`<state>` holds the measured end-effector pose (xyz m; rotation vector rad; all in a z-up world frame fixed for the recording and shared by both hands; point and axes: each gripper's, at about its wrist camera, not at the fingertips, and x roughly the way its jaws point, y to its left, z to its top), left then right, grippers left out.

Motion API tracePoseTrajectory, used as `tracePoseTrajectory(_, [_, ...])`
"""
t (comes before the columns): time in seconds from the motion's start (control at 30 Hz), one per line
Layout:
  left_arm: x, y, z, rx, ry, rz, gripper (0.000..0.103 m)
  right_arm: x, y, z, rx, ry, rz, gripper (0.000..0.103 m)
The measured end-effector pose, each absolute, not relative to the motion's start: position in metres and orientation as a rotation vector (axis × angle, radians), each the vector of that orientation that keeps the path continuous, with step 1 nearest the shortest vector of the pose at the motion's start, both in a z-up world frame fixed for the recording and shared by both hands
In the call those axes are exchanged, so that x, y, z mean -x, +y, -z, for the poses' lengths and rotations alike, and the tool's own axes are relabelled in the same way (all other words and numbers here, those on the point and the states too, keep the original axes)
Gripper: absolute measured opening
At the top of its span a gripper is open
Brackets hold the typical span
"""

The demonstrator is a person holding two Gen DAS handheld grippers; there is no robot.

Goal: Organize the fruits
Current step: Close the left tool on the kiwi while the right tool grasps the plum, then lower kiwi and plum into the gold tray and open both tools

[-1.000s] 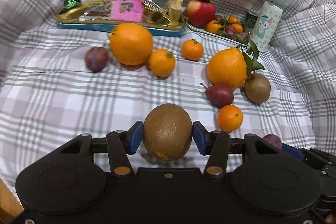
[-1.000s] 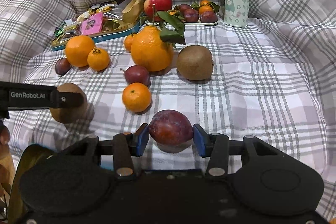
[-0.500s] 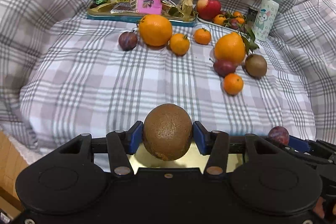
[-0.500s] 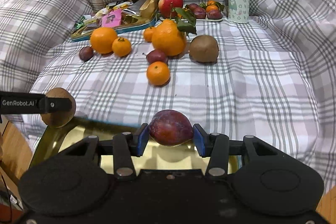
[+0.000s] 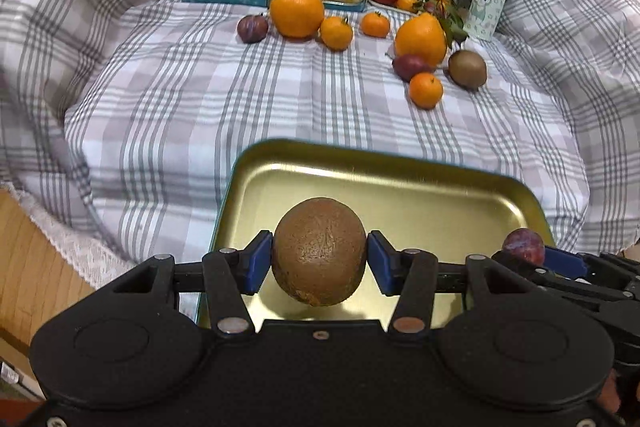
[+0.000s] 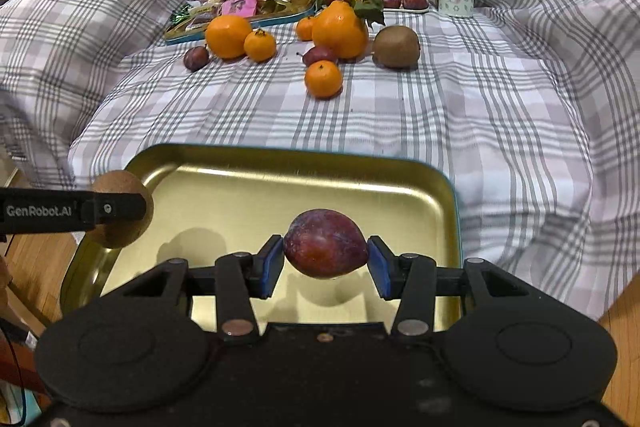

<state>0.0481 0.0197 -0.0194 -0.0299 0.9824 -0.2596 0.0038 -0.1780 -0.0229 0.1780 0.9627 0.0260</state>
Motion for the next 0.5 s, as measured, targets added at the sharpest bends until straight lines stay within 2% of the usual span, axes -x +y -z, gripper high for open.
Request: tracePoseTrajectory(0.5, [-0.016,0.02,0.043,0.016,1.026,0.215,0.057,0.032,-0.178,0.026,-0.207,1.014,-0.055,0.048])
